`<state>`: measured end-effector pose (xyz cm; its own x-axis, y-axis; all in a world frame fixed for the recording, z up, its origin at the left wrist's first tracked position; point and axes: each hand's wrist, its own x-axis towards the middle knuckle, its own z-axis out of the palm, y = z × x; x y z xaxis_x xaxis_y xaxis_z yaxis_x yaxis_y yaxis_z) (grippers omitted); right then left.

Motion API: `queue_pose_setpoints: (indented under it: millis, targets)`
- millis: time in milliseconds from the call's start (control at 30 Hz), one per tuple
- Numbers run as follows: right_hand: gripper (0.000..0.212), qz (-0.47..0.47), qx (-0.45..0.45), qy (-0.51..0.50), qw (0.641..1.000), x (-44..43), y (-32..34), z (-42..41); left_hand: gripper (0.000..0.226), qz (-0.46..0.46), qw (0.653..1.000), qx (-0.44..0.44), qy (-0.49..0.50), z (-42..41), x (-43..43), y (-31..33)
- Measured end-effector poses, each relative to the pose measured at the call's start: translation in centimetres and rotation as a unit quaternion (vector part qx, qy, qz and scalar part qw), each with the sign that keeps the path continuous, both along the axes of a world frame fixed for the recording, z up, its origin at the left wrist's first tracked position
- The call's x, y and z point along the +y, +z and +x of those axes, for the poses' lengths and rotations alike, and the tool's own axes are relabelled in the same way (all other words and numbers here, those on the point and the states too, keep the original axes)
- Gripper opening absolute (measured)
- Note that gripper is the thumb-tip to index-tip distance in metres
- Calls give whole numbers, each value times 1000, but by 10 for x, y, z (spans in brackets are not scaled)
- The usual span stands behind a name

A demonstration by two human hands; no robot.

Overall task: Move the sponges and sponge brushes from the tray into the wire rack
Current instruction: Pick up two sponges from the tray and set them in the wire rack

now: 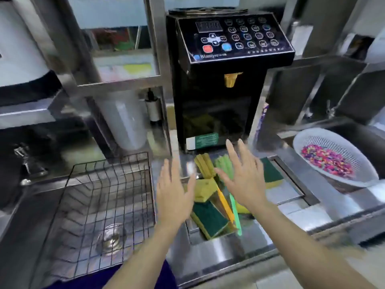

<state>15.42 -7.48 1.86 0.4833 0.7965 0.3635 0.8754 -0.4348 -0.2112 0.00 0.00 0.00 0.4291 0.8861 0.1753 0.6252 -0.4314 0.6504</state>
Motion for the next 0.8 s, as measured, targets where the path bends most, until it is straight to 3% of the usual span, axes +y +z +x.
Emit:
queue_pose_setpoints:
  millis: [100,233,367,533,600,700,800]
  targets:
    - [75,-29,55,24,998,4,-24,0,71,-89,996,-11,24,11,-17,-30]
    - [75,-82,112,72,988,11,-50,0,50,-211,972,-100,30,15,-42,-64]
    - [72,-116,170,92,974,15,-64,0,70,-192,980,-2,52,22,-57,-71]
    - [73,-123,309,54,942,23,-67,-1,82,-293,949,-24,112,37,-58,-72]
    - [70,-117,375,35,919,28,-66,-2,76,-335,930,-67,133,44,-56,-72]
    - [61,-114,415,5,903,35,-62,-2,83,-415,886,-107,180,51,-50,-70]
    - [54,-123,443,-23,887,42,-61,-3,69,-483,840,-126,213,51,-44,-68]
